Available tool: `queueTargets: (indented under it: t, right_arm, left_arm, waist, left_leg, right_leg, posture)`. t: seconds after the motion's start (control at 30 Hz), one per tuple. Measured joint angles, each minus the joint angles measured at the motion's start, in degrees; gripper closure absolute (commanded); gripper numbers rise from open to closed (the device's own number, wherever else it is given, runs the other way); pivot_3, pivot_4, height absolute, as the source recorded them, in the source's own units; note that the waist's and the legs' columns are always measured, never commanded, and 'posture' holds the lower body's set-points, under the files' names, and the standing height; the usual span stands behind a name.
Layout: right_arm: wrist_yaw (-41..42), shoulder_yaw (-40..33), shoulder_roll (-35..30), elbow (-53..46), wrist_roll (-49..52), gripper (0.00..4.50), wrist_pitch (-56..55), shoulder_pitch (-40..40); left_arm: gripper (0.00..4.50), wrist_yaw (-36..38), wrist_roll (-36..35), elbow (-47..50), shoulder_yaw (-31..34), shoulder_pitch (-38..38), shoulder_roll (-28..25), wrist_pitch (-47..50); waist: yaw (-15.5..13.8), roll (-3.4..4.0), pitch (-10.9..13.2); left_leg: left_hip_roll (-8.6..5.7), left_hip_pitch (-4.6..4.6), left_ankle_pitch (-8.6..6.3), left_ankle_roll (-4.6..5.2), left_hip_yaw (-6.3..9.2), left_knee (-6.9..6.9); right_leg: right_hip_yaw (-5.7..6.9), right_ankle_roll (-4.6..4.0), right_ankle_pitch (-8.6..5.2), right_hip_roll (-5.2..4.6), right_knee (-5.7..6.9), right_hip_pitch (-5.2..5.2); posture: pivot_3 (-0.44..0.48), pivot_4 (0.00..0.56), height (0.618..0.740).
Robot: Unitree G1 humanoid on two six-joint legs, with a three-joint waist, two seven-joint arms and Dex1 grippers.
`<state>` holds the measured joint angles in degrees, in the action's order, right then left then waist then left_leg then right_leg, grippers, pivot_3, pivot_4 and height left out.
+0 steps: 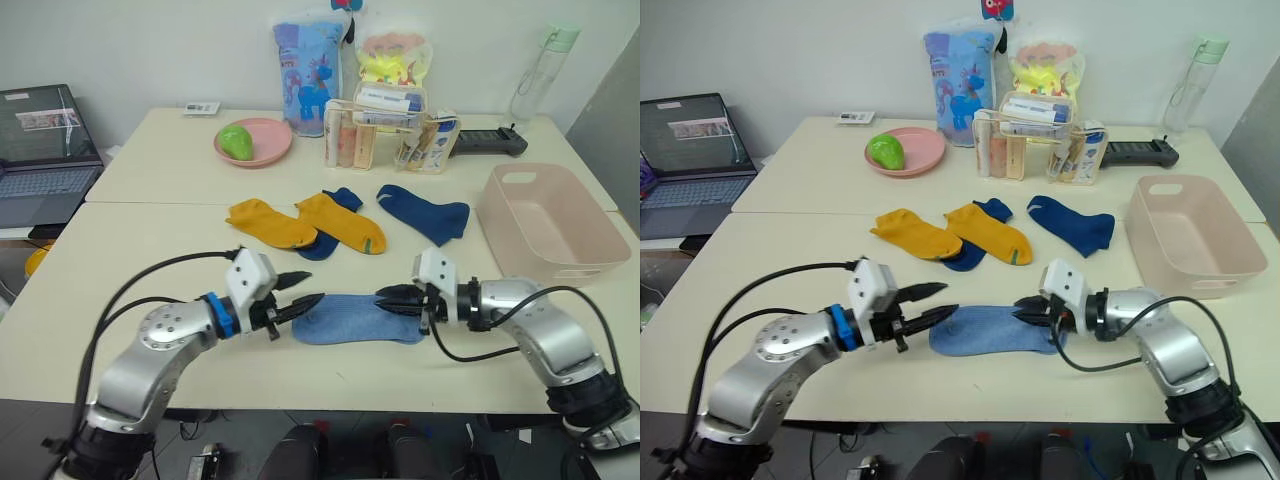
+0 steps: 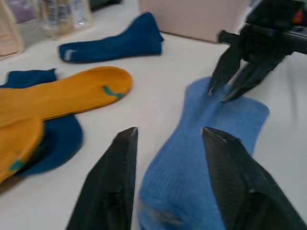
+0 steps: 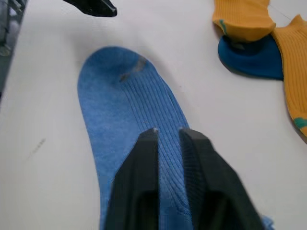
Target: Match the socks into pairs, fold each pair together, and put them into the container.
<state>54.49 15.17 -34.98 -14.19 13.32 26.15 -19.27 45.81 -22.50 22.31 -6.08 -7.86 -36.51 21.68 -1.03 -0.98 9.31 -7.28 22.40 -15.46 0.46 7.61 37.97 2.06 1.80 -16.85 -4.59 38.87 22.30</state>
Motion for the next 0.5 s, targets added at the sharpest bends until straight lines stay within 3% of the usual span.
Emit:
queueTargets:
  t: [0.1,0.13,0.5]
  right_arm:
    - [-1.28,2.16,-0.10,2.61,-4.35,4.50,-3.69,2.25]
    - [-1.63,2.46,-0.29,3.58,-5.43,4.50,-4.43,2.93]
    - [-1.00,-1.62,-5.67,3.29,-6.09,4.50,-8.31,7.77]
  left_arm:
    - [4.31,1.09,5.86,-5.15,-4.49,0.17,0.25,-4.47]
    - [4.45,1.16,7.50,-7.03,-5.67,0.29,0.35,-5.75]
    - [4.45,1.63,11.34,-14.94,-6.80,0.28,2.15,-11.05]
  waist:
    - [-0.02,0.00,0.00]
    - [-0.04,0.00,0.00]
    - [-0.32,0.00,-0.06]
  left_leg:
    - [-0.01,-0.02,0.00,0.01,0.00,-0.01]
    - [-0.01,-0.02,0.00,0.01,0.00,-0.01]
    - [-0.02,-0.04,-0.01,0.02,0.03,0.01]
  right_leg:
    - [0.00,0.00,0.00,0.00,0.00,-0.01]
    - [-0.01,0.00,0.00,0.00,0.00,-0.01]
    - [0.01,0.01,0.00,-0.01,-0.02,-0.06]
  posture:
    - [0.000,0.150,0.740]
    - [0.000,0.150,0.740]
    - [0.000,0.150,0.740]
